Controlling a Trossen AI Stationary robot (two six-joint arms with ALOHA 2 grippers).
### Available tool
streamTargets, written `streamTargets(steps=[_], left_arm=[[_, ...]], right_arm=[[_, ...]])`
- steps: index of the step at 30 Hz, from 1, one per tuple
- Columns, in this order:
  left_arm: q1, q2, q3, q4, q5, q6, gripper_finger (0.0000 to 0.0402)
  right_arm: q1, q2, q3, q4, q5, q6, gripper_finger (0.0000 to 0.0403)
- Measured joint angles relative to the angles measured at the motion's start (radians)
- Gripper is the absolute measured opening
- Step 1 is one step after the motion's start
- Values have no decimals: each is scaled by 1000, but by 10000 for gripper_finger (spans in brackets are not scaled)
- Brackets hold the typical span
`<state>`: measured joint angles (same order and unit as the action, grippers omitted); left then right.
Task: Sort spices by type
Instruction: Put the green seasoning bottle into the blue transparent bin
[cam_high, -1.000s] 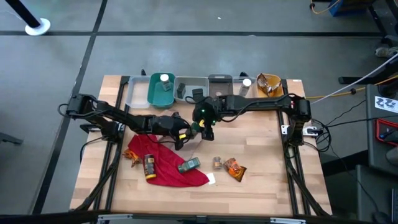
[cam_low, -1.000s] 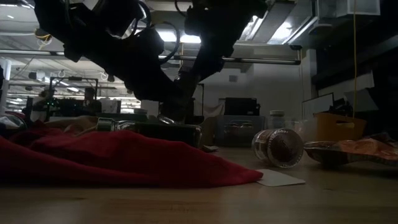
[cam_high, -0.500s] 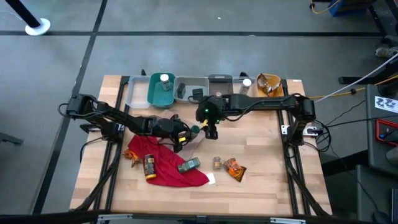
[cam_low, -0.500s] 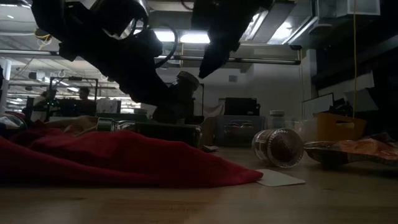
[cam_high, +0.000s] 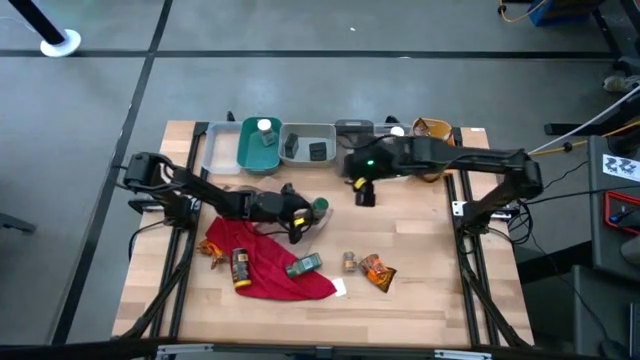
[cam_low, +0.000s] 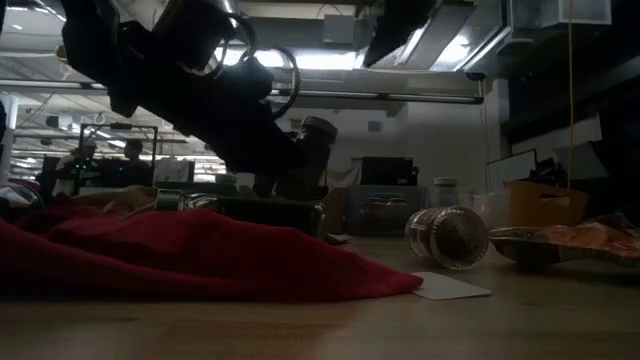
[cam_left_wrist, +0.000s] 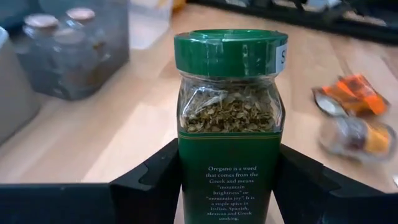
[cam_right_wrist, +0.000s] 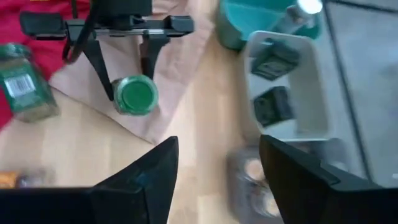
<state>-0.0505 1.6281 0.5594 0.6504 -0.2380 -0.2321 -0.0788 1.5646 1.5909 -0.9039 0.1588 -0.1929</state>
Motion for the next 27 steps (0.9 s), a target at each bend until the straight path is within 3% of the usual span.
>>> streamTargets(steps=[11, 18, 27], left_arm=[[0, 142, 2, 215, -124, 0, 194], [0, 216, 3, 269, -127, 0, 194], [-9, 250, 5, 278, -130, -31, 194]], right_arm=[[0, -239, -48, -50, 16, -3, 223], [0, -397, -334, 120, -28, 60, 223], [1, -477, -759, 553, -170, 196, 223]])
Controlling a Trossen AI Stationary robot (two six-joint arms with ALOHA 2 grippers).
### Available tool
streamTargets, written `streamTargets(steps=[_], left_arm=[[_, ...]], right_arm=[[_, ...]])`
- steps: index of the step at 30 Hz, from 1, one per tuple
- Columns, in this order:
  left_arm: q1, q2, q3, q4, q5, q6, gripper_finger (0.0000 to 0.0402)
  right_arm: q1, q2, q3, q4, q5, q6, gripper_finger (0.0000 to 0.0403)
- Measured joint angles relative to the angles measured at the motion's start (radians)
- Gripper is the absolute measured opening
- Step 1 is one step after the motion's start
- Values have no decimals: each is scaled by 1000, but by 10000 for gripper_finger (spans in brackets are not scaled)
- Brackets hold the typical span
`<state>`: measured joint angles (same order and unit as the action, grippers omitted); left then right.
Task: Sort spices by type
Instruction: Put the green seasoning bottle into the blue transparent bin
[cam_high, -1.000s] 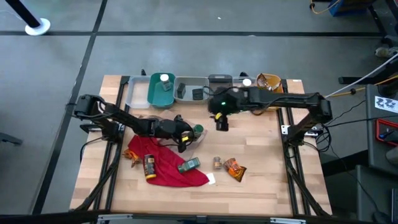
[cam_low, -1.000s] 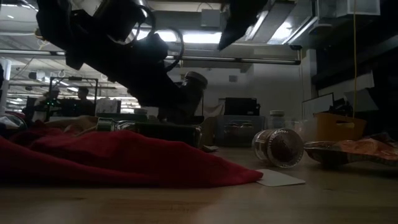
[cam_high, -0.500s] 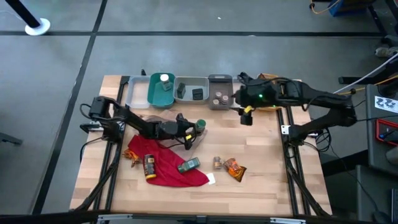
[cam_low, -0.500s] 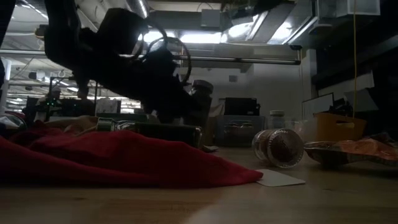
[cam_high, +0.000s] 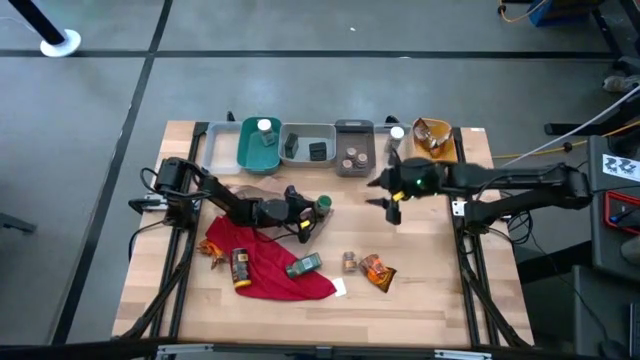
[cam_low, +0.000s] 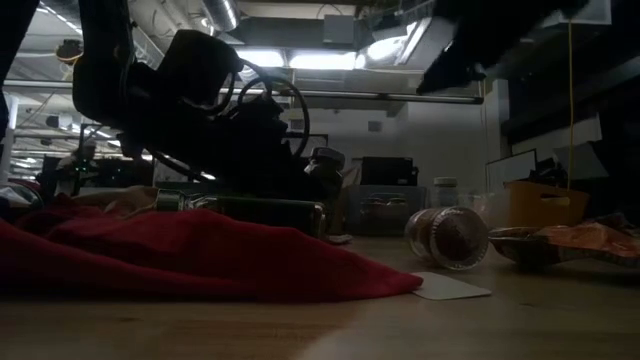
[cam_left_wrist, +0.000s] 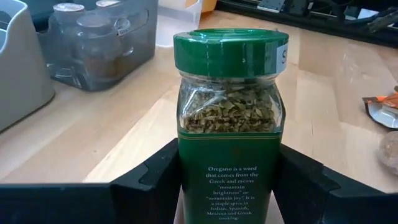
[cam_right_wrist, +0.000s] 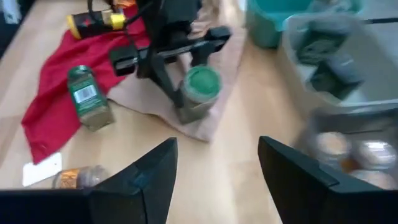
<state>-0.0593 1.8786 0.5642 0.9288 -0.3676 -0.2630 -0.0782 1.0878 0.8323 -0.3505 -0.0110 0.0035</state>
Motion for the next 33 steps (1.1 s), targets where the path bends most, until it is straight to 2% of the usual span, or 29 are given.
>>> streamTargets(steps=[6, 10, 19, 23, 28, 33], left_arm=[[0, 0, 1, -25, 0, -1, 194], [0, -1, 2, -40, 0, -25, 194], [-1, -1, 1, -73, 18, -90, 194], [-16, 0, 0, -73, 21, -47, 194], [-36, 2, 0, -72, 27, -15, 194], [-39, 2, -1, -72, 28, -16, 194]], right_arm=[[0, 77, -250, 409, -8, 62, 223], [0, 155, -322, 574, -7, 80, 223], [0, 333, -326, 722, -9, 94, 223], [0, 404, -326, 839, -5, 98, 223], [0, 506, -314, 1020, 54, 97, 223], [-1, 597, -240, 1034, 81, 97, 223]])
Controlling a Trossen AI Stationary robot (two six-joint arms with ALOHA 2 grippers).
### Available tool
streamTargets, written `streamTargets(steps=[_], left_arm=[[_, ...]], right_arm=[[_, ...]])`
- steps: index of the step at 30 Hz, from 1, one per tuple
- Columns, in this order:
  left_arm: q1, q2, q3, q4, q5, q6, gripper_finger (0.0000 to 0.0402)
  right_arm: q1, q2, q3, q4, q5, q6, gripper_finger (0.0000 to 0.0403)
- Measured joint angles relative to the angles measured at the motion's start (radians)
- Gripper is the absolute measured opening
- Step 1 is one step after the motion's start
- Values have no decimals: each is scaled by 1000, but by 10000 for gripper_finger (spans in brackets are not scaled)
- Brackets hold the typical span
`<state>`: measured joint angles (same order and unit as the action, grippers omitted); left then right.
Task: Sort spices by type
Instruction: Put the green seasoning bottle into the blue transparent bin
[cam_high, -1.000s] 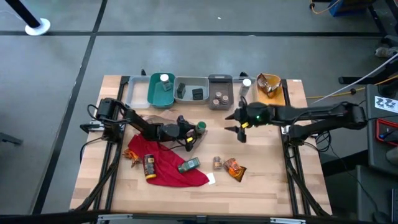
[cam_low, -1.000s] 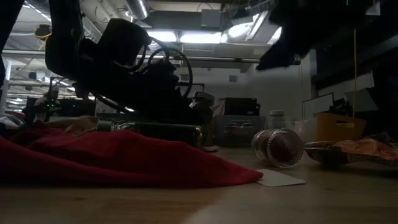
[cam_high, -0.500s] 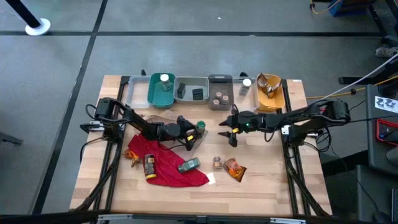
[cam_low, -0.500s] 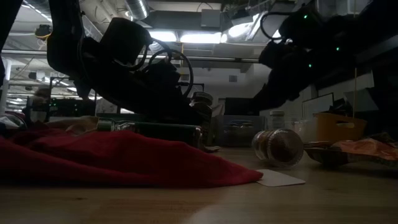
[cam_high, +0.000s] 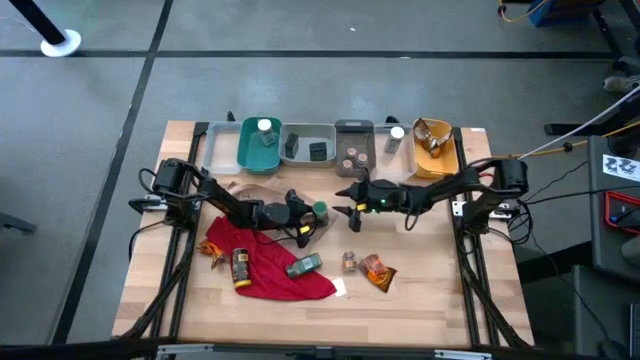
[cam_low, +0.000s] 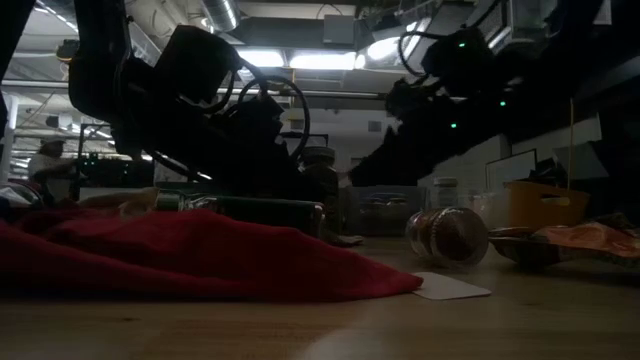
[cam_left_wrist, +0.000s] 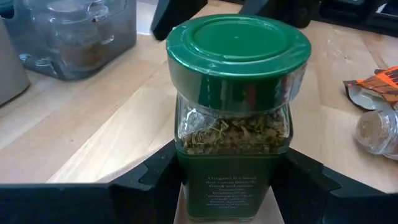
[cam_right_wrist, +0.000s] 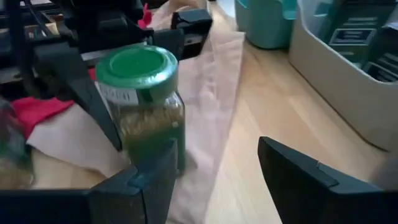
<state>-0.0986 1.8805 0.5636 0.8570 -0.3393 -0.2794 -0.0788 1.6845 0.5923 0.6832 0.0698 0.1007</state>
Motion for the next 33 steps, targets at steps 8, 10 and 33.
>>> streamTargets(steps=[8, 10, 33], left_arm=[[0, -12, -3, 2, -1, -31, 194], [2, -20, -3, 4, 0, -34, 195], [0, -24, 73, -2, 1, 19, 255]], right_arm=[[-1, 80, 86, -7, -51, -2, 223], [-1, 81, 87, -7, -58, -2, 223], [0, 81, 90, -38, -91, -2, 223]])
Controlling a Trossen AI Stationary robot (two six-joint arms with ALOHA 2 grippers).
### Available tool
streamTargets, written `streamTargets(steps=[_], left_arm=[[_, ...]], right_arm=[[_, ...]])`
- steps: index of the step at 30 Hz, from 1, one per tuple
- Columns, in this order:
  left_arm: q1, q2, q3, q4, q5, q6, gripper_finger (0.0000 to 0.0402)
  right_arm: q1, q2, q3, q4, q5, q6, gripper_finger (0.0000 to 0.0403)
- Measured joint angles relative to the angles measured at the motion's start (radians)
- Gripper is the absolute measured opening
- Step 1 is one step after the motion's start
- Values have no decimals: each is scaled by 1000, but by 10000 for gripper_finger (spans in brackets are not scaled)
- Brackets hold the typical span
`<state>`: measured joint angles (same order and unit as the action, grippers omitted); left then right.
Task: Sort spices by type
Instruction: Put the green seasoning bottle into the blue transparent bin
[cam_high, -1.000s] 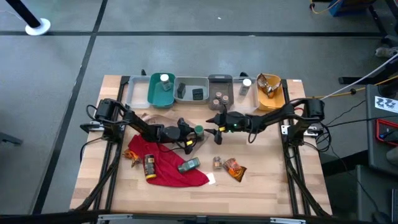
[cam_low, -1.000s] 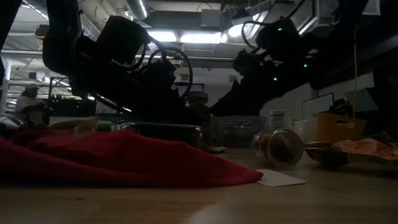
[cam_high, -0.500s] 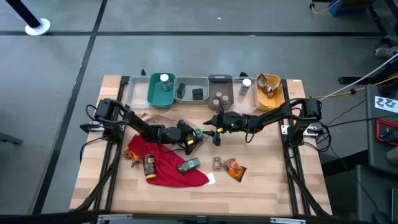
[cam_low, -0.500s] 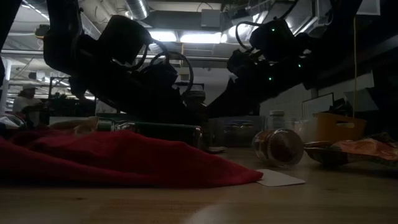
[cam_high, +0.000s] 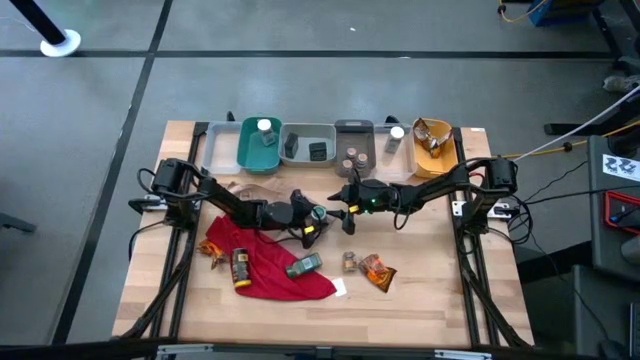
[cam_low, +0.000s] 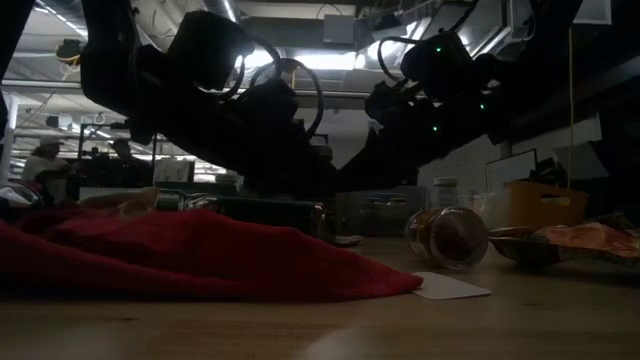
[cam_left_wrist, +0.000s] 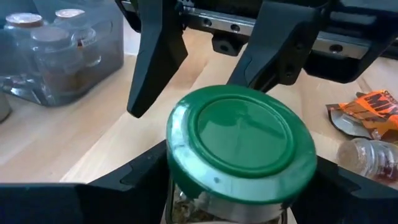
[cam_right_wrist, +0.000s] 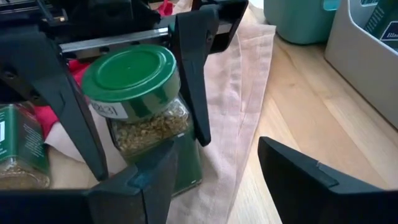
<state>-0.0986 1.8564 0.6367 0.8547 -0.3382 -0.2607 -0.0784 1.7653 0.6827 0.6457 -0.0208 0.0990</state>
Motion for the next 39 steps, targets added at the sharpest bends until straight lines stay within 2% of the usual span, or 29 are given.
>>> streamTargets(steps=[7, 16, 24, 29, 34, 39], left_arm=[[0, -36, 0, -34, -1, 7, 255], [0, -220, 0, -271, -2, 2, 255], [16, -336, 0, -266, -2, -48, 255], [38, -338, 1, -263, -5, -97, 255], [11, -325, 22, -288, 22, -89, 255], [1, -325, 93, -447, 24, -43, 255]], right_arm=[[0, 0, 0, -31, 0, -2, 223], [0, 0, -1, -53, 1, -3, 223], [0, 0, -1, -53, 1, -3, 223], [0, 0, -1, -52, 1, -3, 223], [0, 0, -1, -52, 1, -3, 223], [0, 0, -1, -52, 1, -3, 223]])
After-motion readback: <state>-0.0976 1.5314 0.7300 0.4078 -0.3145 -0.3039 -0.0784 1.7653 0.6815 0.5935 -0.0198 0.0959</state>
